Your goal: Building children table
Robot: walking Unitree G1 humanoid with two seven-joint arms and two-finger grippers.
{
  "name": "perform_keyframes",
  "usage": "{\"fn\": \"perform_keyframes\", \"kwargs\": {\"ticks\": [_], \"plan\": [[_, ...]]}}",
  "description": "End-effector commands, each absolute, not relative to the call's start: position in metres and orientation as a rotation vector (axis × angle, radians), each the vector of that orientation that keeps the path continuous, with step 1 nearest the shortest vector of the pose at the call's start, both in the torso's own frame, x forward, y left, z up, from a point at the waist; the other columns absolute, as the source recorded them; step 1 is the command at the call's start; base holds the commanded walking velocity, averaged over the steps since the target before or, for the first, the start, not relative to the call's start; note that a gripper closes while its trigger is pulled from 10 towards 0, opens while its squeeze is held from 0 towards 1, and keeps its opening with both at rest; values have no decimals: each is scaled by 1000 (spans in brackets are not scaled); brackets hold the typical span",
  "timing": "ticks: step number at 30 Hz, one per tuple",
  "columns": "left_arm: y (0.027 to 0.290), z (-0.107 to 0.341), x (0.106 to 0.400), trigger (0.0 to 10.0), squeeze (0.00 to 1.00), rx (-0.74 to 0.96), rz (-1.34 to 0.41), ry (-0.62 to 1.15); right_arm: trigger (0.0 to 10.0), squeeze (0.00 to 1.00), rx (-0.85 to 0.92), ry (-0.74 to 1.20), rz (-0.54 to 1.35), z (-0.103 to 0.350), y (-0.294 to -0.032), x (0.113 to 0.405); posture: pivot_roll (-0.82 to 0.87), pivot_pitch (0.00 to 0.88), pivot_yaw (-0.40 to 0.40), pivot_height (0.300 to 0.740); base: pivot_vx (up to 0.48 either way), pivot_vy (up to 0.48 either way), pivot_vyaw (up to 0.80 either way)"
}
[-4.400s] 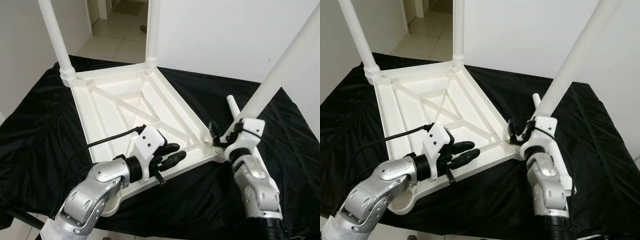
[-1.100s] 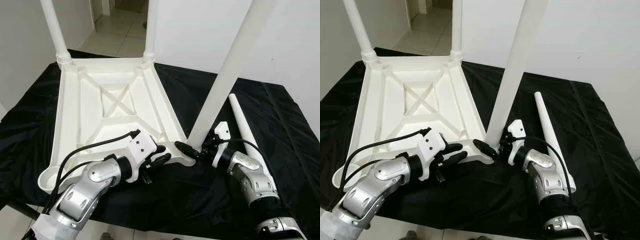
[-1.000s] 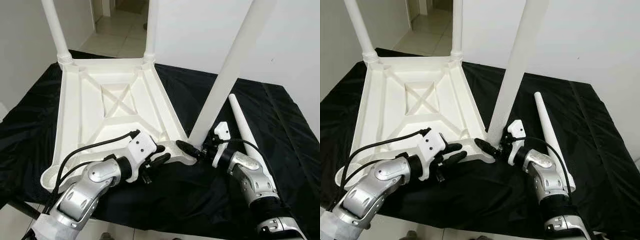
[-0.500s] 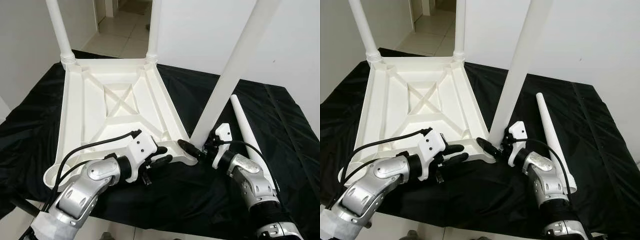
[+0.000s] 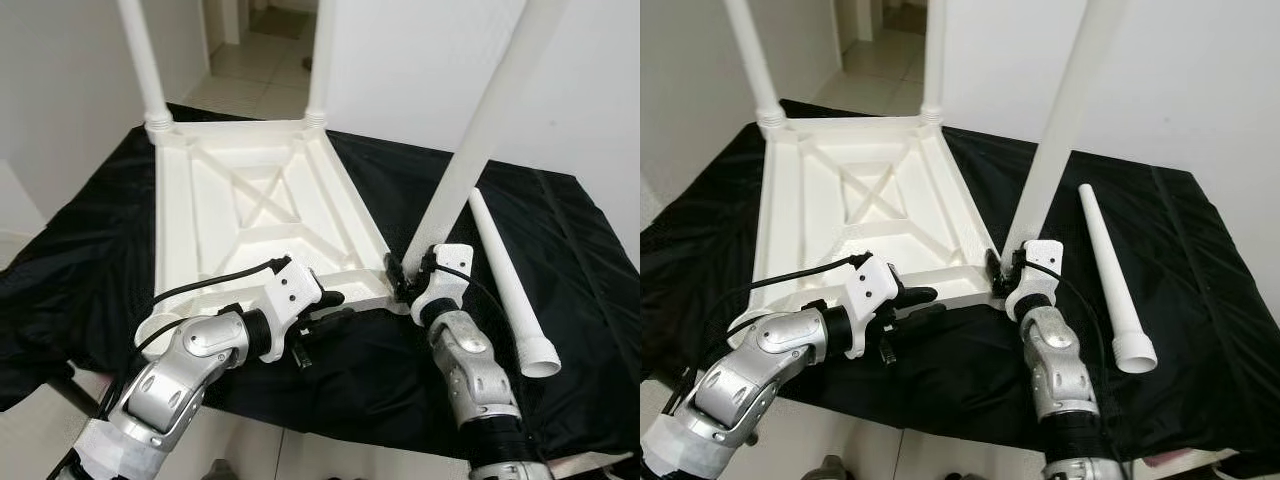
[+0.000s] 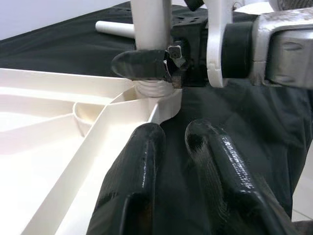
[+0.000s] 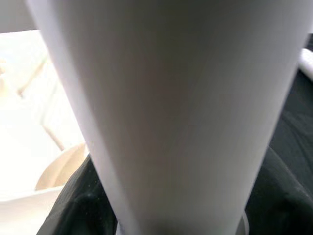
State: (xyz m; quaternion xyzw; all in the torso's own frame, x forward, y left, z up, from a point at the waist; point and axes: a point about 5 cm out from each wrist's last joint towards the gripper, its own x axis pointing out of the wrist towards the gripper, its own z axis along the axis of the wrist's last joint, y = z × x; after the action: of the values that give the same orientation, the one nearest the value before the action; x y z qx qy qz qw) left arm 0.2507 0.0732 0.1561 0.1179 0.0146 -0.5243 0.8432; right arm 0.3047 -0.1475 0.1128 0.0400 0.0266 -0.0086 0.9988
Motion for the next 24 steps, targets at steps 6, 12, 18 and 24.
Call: {"fn": "perform_keyframes", "kwargs": {"ticks": [6, 12, 18, 24], "plan": [[69, 158, 251, 10000, 0, 250, -1125, 18, 0, 0, -5, 152, -116, 96, -145, 298, 151, 33, -77, 740, 0, 0, 0], [67, 158, 250, 10000, 0, 243, -1126, 16, 10000, 0, -12, 133, -145, 102, -152, 300, 153, 29, -84, 740, 0, 0, 0], [66, 158, 249, 10000, 0, 235, -1129, 14, 10000, 1000, 24, 70, -135, 112, -154, 304, 155, 20, -88, 740, 0, 0, 0], [66, 158, 248, 10000, 0, 228, -1128, 14, 10000, 1000, 34, 15, -107, 121, -156, 305, 154, 15, -89, 740, 0, 0, 0]]}}
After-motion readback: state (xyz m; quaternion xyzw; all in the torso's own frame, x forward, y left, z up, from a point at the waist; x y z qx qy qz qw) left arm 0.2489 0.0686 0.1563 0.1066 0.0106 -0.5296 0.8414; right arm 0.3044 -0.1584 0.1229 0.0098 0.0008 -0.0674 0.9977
